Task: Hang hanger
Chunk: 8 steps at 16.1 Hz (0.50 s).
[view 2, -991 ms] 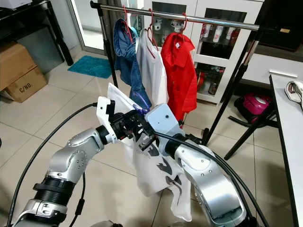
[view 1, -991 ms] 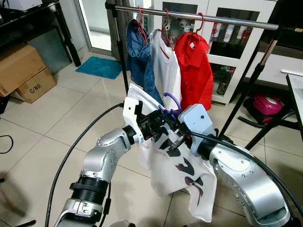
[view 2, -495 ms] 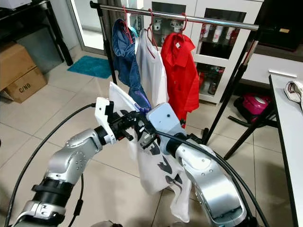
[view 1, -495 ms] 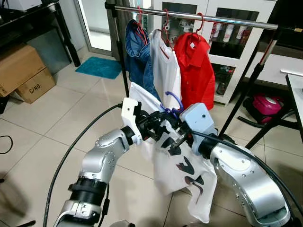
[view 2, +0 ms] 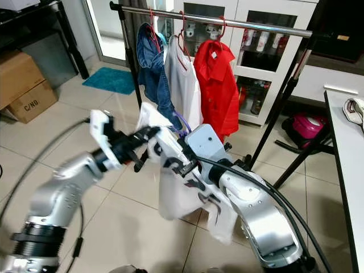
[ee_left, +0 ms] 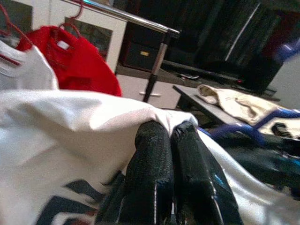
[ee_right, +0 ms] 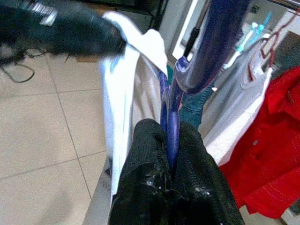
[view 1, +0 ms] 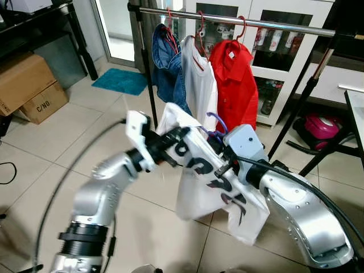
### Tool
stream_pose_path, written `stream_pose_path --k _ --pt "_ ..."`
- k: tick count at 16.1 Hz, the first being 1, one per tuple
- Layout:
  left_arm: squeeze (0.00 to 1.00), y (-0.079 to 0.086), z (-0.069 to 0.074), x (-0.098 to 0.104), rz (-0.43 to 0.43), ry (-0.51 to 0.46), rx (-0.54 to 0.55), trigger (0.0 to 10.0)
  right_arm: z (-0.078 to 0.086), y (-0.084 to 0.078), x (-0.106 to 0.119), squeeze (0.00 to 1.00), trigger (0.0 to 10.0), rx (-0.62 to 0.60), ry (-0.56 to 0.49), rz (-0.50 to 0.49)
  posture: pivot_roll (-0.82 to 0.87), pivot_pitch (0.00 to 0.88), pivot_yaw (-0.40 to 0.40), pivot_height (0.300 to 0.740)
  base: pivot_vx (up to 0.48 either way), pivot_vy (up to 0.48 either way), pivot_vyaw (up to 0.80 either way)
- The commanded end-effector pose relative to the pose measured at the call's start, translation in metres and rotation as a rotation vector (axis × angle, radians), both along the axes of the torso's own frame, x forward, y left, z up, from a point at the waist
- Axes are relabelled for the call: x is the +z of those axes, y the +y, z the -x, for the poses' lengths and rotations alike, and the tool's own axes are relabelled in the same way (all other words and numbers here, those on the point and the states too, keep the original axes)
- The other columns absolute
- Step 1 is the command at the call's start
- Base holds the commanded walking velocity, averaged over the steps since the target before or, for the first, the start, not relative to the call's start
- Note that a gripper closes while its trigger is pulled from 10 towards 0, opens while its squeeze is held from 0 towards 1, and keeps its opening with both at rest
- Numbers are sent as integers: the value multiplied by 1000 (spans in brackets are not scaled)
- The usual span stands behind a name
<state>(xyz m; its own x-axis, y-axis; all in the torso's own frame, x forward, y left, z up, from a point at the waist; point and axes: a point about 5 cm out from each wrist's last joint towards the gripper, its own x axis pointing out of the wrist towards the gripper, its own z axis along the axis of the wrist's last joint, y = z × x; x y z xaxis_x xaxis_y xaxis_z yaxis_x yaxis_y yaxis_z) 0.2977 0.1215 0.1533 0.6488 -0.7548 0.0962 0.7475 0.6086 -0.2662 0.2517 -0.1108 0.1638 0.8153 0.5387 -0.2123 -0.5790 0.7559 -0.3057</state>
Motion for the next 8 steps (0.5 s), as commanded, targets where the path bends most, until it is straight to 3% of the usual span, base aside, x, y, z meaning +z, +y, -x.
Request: stream_pose_path --k 1,3,6,8 --pt "0 14 -5 18 -1 -76 54 0 0 -7 -8 0 0 -17 28 41 -126 0 43 740 0 0 0" --pt "0 46 -20 34 -115 -130 194 0 10 -7 -16 0 0 66 68 72 -127 0 45 740 0 0 0" --pt "0 86 -37 40 -475 -185 383 0 26 -13 -24 0 0 191 129 104 -134 0 56 740 0 0 0" --pt "0 97 -43 49 -584 -246 450 0 35 -17 -29 0 0 252 178 126 -138 0 61 740 0 0 0"
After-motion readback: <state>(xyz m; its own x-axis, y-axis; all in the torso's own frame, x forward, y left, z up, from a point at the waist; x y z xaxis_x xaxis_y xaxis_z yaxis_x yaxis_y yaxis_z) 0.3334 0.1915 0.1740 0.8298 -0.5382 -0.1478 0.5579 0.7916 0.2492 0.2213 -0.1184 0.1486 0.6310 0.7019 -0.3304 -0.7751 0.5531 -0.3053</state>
